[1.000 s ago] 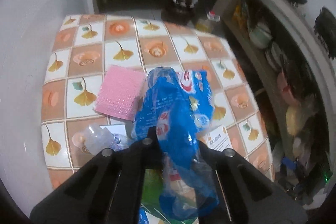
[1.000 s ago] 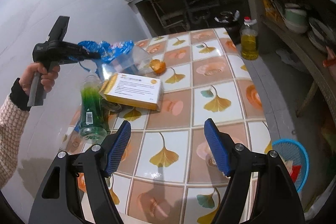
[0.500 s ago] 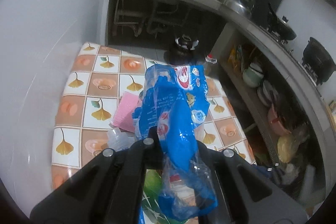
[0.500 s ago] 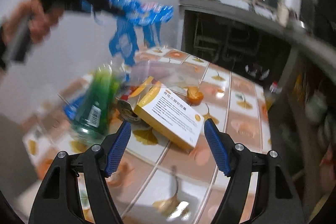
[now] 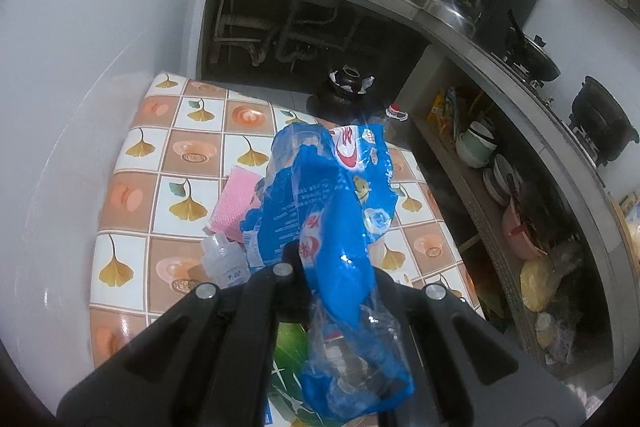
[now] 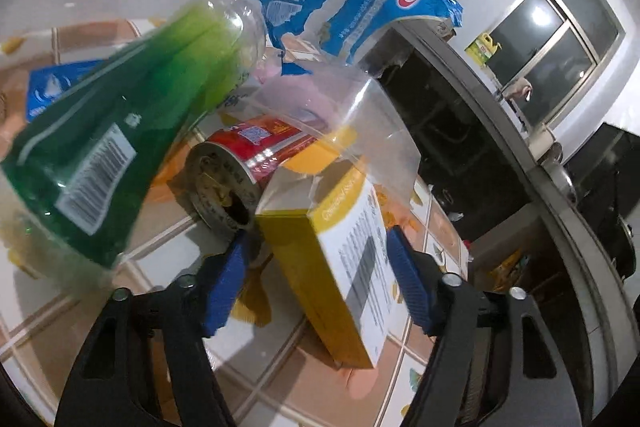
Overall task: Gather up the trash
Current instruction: 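Grasp the yellow medicine box with the right gripper while the left gripper holds the blue bag, then carry the box and bag over the wastebasket and open both grippers, then move both grippers back toward the table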
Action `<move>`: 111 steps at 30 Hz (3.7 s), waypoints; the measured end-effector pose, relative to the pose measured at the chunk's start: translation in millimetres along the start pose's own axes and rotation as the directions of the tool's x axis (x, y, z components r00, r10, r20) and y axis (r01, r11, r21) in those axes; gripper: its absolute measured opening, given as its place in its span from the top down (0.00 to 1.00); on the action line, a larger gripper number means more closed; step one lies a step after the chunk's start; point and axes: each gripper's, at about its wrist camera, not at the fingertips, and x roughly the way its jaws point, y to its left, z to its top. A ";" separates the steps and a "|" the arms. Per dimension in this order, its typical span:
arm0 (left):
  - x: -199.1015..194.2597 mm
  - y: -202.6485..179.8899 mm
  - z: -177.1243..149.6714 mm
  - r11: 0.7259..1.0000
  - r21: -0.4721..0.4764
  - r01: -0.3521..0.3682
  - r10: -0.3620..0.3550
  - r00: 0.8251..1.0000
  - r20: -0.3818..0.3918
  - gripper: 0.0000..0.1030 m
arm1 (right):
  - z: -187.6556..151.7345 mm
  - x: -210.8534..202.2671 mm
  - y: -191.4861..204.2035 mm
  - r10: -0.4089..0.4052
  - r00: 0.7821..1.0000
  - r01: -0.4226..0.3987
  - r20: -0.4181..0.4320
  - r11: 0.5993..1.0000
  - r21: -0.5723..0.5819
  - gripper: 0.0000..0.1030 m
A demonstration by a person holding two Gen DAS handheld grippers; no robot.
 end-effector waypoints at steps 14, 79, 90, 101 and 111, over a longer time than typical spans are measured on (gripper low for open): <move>7.3 -5.9 -4.9 1.000 0.011 -0.004 0.005 1.000 -0.016 1.00 | -17.3 -35.4 5.5 -0.081 0.997 0.080 -0.008 0.993 -0.089 0.69; 377.8 -422.1 -316.4 0.902 0.357 0.242 0.190 0.520 -0.833 0.32 | -568.3 -17.0 -159.2 0.358 0.919 0.279 -0.168 -0.288 0.916 0.59; 332.9 -423.1 -265.9 0.901 0.313 0.300 0.078 0.597 -0.798 0.25 | -600.6 15.3 -117.1 0.463 0.841 0.425 -0.279 -0.248 0.871 0.43; 226.4 -411.4 -198.3 0.858 0.325 0.398 -0.111 0.762 -0.638 0.25 | -569.5 -34.1 -139.6 0.346 0.887 0.381 -0.306 -0.175 0.908 0.43; 100.2 -300.9 -151.9 0.894 0.316 0.317 -0.209 0.920 -0.331 0.23 | -490.1 -85.9 -166.6 0.261 0.929 0.276 -0.262 -0.017 0.961 0.35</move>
